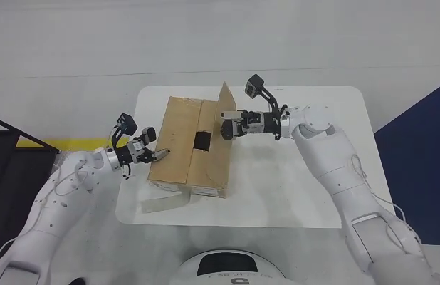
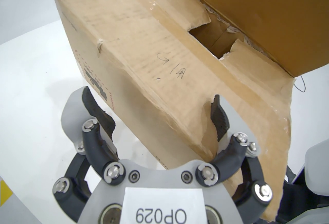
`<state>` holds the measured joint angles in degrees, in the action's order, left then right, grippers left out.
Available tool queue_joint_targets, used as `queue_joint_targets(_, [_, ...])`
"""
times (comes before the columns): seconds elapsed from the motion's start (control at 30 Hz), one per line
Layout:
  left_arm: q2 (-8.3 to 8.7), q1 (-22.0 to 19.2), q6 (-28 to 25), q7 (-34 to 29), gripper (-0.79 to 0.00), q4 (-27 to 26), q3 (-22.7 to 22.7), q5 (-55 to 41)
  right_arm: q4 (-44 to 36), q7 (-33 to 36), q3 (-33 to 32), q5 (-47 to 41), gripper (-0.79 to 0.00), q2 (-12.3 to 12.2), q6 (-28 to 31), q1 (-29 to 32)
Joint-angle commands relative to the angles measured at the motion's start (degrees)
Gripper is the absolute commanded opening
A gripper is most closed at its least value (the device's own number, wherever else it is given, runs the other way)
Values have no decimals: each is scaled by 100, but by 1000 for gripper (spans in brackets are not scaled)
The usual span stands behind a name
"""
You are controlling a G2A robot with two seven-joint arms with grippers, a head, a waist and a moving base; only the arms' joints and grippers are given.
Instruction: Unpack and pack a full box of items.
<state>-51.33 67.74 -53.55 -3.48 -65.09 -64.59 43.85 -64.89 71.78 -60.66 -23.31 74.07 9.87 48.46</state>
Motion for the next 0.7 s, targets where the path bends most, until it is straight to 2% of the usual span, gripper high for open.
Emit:
queue_joint_targets(0.0, [26, 101, -86, 167, 0, 85, -124, 16, 78, -144, 195, 133, 0, 48, -62, -128])
queue_joint_targets(0.17, [77, 340, -265, 513, 0, 164, -385, 80, 308, -258, 592, 363, 0, 160, -163, -451])
queue_joint_targets(0.37, [136, 666, -445, 867, 0, -272, -686, 220, 513, -558, 709, 533, 0, 213, -149, -666])
queue_joint_targets(0.57, [200, 1011, -225, 858, 0, -694, -994, 472, 562, -700, 705, 720, 0, 198, -138, -680])
queue_joint_targets(0.67, [214, 1115, -145, 871, 0, -653, -1124, 377, 580, -720, 873, 858, 0, 235, -208, -692])
